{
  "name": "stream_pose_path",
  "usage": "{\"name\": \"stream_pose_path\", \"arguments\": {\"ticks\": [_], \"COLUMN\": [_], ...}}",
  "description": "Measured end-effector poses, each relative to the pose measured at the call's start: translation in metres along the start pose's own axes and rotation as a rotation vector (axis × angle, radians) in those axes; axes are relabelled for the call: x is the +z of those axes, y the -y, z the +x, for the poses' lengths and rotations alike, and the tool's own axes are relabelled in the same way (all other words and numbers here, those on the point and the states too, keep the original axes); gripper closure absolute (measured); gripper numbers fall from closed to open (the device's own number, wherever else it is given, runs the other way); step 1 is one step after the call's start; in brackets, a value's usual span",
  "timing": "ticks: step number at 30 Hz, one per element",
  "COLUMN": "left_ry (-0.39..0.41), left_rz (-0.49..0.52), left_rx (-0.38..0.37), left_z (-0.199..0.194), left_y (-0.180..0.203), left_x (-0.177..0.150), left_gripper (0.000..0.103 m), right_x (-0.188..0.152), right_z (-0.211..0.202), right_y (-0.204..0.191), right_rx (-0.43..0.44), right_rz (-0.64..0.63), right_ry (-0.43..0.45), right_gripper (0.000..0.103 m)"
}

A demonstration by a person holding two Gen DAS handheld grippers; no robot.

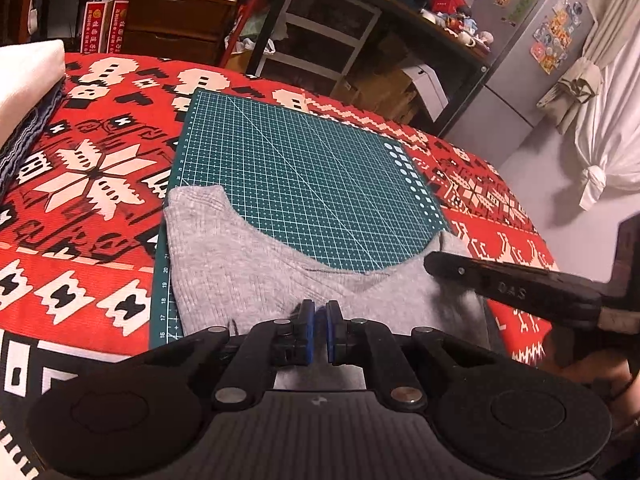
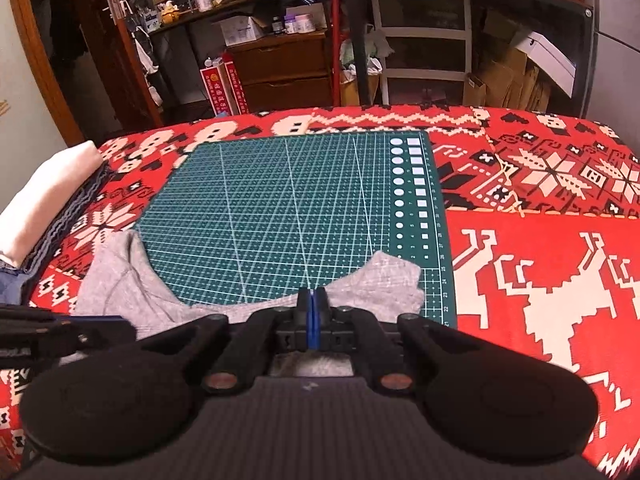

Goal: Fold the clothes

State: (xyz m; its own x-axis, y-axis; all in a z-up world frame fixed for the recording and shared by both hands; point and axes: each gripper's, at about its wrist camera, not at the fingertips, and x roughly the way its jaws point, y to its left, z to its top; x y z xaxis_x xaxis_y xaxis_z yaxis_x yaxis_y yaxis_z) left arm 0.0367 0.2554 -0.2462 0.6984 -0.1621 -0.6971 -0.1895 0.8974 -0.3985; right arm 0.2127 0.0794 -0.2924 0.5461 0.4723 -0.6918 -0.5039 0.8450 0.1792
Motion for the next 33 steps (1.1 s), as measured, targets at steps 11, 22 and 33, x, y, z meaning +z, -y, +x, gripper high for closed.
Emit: {"name": "stream_pose_path", "arguments": {"ticks": [11, 22, 33], "left_ry": [-0.009, 0.030, 0.034], "left_rz": [0.041, 0.024, 0.069], "left_rx": [0.008, 0.005, 0.112], "left_z": [0.024, 0.014, -0.004], "left_y": [0.004, 0.003, -0.005], "left_x": [0.018, 0.019, 0.022], "left_gripper": [0.096, 0.096, 0.096], "right_x": [-0.009, -0.006, 0.002], "right_z": [0.011, 0.015, -0.003], "right_y": [-0.046, -0.061, -0.046], "right_rx": [0.090, 0.118, 0.103], "right_rz": [-0.110, -0.152, -0.085], "right_ry": [-0.043, -0.061, -0.007], "right_gripper": [0.102, 0.102, 0.102]}}
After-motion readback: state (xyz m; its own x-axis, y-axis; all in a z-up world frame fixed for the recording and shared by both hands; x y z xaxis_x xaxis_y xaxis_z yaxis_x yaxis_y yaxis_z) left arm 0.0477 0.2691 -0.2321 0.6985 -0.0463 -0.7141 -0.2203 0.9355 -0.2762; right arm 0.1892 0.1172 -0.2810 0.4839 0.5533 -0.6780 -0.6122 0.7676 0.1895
